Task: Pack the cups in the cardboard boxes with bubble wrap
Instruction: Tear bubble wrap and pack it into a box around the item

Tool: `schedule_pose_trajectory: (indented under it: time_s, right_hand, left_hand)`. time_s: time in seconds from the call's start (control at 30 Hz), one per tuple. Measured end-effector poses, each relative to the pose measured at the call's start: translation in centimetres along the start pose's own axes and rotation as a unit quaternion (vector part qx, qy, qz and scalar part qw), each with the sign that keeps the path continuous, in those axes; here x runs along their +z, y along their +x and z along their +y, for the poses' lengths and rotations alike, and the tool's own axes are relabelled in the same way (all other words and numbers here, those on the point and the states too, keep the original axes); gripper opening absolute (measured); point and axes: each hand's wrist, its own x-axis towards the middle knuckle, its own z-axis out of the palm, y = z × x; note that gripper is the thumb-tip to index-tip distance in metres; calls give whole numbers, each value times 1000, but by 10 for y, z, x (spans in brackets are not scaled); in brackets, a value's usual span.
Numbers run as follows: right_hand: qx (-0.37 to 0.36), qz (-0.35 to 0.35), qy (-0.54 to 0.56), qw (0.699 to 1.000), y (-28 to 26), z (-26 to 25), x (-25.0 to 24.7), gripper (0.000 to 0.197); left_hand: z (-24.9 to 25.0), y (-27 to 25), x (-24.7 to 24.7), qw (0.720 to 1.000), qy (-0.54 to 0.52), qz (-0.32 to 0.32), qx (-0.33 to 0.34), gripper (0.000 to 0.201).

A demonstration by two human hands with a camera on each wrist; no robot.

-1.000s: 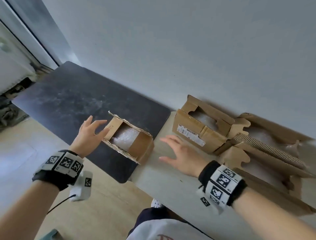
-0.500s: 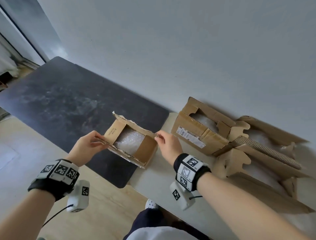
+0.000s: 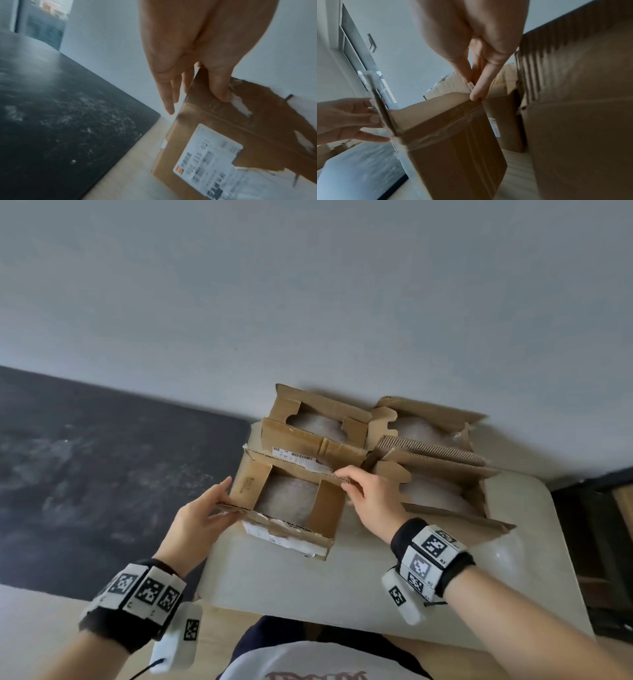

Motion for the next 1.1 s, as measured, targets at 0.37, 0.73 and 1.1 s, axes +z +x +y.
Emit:
schedule_pose_trajectory:
  time_s: [0.37,0.73,1.1]
  right_hand:
    - [-31,-67,-191,979,5,0,-14,40]
    - [-89,-152,-374,911,-1,7,-2,34]
    - [-75,-150,-473,865,-16,19,25,54]
  left_hand:
    - [-1,23,36,1000,-9,5,7,32]
    - [21,31,60,997,55,58,-10,28]
    - [23,59,58,995,93,-33,-12,74]
